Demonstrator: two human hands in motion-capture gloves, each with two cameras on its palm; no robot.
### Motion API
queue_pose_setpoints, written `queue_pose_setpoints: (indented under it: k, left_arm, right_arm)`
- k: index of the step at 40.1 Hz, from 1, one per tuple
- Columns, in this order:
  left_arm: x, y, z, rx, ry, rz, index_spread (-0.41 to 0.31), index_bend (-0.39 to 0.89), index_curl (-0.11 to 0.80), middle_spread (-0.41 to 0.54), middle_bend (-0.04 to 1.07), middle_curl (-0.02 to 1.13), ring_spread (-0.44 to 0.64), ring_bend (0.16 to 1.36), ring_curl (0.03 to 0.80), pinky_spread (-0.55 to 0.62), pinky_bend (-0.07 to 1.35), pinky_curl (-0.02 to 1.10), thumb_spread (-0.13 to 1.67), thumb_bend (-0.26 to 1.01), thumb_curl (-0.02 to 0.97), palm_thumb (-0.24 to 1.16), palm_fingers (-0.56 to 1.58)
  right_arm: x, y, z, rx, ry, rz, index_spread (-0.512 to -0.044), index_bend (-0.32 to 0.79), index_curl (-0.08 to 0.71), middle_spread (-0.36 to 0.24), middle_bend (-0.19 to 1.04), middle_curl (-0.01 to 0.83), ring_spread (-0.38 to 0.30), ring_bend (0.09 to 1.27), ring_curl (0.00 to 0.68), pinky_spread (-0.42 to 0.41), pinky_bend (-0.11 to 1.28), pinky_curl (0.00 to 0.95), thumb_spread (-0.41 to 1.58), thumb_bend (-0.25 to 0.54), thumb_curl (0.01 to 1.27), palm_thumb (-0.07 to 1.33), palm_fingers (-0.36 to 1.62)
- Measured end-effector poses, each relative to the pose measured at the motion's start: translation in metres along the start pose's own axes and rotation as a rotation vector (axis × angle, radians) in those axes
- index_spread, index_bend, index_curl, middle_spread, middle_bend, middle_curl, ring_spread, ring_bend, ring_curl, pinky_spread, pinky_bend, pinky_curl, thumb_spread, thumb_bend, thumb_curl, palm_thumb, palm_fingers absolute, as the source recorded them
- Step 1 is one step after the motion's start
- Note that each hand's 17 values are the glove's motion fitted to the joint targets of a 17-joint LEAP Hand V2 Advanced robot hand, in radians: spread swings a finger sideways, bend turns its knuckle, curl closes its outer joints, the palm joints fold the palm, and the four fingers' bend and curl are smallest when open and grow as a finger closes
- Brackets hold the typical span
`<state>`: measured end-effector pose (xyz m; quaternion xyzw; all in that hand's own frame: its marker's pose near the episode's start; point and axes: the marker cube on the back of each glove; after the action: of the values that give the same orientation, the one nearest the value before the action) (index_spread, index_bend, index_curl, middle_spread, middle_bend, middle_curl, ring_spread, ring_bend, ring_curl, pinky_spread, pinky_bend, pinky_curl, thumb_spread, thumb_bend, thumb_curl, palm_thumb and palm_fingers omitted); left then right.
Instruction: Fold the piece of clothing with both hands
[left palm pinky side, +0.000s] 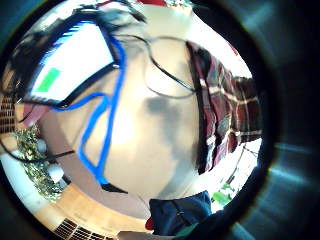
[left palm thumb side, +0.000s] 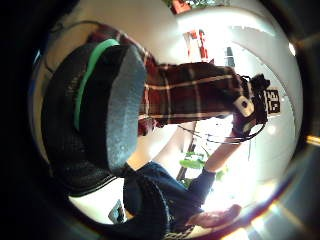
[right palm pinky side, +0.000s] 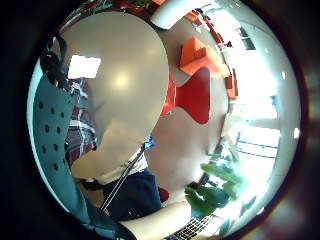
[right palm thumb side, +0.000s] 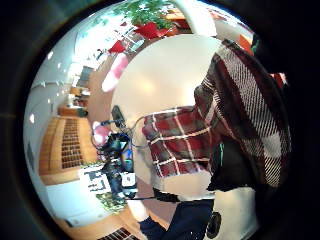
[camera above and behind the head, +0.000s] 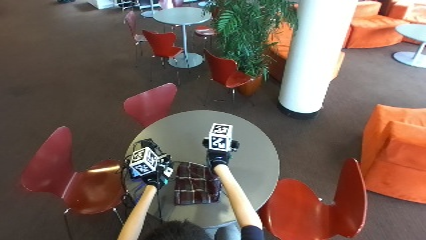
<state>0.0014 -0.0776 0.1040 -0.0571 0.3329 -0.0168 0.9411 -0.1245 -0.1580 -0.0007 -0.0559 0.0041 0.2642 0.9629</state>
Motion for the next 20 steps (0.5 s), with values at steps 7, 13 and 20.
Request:
queue_pose_setpoints:
  k: [7,13,20]
  left_arm:
    - [-0.067,-0.024,-0.044,0.385,-0.076,0.0,-0.021,0.15,0.309,0.16,0.21,0.36,0.33,0.56,0.327,0.32,0.3,0.33,1.39,0.01,0.233,0.14,0.22]
    - [-0.095,0.026,-0.086,0.526,-0.014,-0.011,-0.022,0.18,0.327,0.129,0.21,0.36,0.29,0.54,0.315,0.28,0.27,0.32,1.43,0.01,0.232,0.16,0.33]
    - [-0.112,0.069,-0.115,0.587,-0.044,-0.04,-0.028,0.17,0.339,0.105,0.2,0.38,0.26,0.52,0.313,0.25,0.26,0.33,1.45,0.01,0.233,0.17,0.38]
  right_arm:
    - [-0.106,0.008,0.045,0.033,0.076,-0.136,-0.239,0.01,0.064,-0.226,0.53,0.548,-0.244,0.83,0.501,-0.297,0.82,0.455,0.66,-0.034,0.6,0.93,1.11]
    - [-0.15,0.101,0.051,-0.188,0.006,-0.343,-0.198,-0.22,-0.054,-0.221,0.59,0.563,-0.238,0.96,0.529,-0.31,0.92,0.48,0.84,-0.065,0.54,0.81,0.93]
    - [-0.174,0.04,0.083,-0.012,-0.181,-0.368,-0.19,-0.11,-0.036,-0.181,0.55,0.54,-0.217,0.96,0.516,-0.295,0.93,0.461,1.0,-0.036,0.46,0.68,0.78]
